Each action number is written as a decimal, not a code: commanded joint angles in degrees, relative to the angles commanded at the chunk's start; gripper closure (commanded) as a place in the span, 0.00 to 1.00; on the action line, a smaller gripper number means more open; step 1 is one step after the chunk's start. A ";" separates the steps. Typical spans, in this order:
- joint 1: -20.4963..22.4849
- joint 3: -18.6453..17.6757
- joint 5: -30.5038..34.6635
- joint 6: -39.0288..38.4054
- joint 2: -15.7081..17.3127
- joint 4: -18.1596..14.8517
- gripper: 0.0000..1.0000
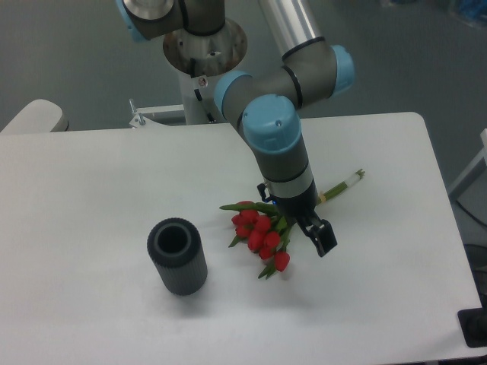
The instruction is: Place the flowers on the table
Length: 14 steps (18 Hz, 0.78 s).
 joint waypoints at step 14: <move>8.17 20.40 -6.95 10.79 -2.02 -24.62 0.00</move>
